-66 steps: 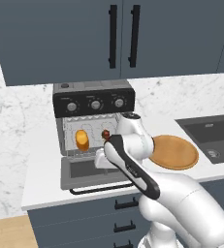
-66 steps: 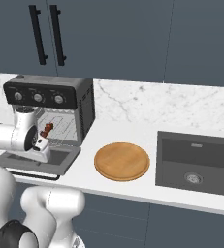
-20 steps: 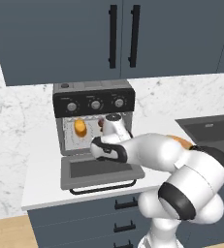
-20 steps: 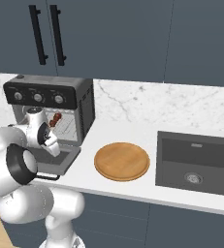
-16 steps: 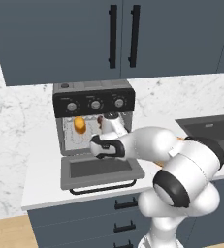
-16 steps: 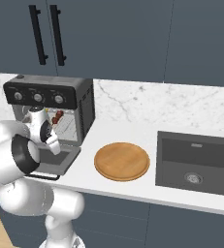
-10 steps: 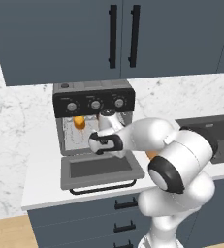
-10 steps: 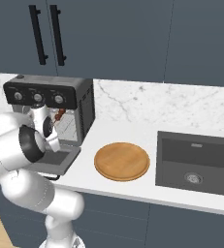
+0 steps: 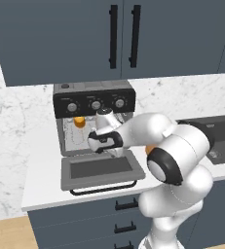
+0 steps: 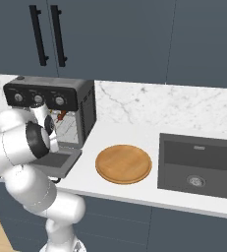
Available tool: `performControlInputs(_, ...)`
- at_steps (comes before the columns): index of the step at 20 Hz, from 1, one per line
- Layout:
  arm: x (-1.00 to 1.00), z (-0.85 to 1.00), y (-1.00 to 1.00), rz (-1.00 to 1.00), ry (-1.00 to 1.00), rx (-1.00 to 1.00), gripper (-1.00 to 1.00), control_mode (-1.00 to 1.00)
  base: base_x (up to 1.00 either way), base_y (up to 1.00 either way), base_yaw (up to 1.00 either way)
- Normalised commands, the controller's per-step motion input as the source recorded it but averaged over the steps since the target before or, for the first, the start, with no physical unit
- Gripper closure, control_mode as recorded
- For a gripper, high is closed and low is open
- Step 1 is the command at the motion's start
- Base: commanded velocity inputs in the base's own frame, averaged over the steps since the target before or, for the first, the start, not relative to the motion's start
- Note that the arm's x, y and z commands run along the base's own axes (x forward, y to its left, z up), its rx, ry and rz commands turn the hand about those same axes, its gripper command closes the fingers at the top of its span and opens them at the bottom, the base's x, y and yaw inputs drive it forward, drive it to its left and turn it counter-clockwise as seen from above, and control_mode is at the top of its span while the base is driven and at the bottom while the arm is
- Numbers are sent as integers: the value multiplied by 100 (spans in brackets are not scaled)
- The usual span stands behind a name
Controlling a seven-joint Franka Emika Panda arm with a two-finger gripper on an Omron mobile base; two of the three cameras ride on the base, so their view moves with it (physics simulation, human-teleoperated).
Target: Pick up the kebab skewer and baguette bread, and place them inside the toaster oven. Close the toaster oven door and start by setting the timer.
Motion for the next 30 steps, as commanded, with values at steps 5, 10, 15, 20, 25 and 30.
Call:
performControlInputs(5, -3, 0, 0, -1, 0, 0, -100, -100, 0, 0, 0)
performControlInputs(10, -53, 9, 3, 0, 0, 0, -100, -100, 0, 0, 0)
performControlInputs(15, -66, 49, 29, 16, 0, 0, -100, -100, 0, 0, 0)
performControlInputs(20, -61, 53, 26, 34, 0, -8, -100, -100, 0, 0, 0)
performControlInputs(25, -56, 41, 8, 34, 0, -19, -100, -100, 0, 0, 0)
performControlInputs(30, -46, 14, 20, 34, 1, -18, -100, -100, 0, 0, 0)
